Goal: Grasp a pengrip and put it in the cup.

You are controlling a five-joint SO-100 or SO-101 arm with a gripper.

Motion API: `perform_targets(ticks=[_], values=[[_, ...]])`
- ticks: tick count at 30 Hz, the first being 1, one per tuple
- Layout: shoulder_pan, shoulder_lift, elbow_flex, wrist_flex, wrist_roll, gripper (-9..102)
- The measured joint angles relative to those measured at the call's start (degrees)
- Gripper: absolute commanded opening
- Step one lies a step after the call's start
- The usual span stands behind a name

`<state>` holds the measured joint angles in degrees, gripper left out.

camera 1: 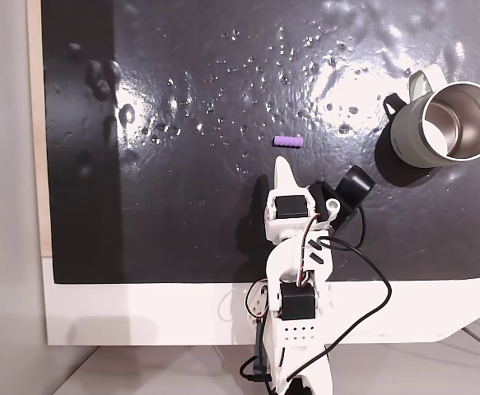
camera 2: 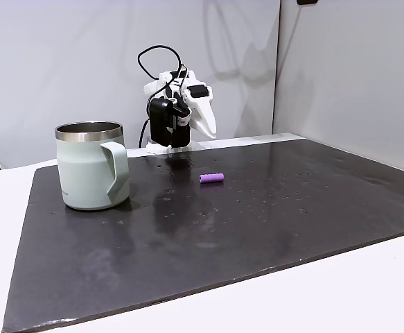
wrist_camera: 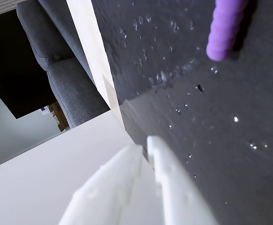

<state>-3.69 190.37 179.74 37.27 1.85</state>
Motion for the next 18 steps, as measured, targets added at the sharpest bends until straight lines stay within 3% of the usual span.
perform_targets(ticks=[18], values=[[-1.93,0.09,-1.14,0.79,-1.67,0]])
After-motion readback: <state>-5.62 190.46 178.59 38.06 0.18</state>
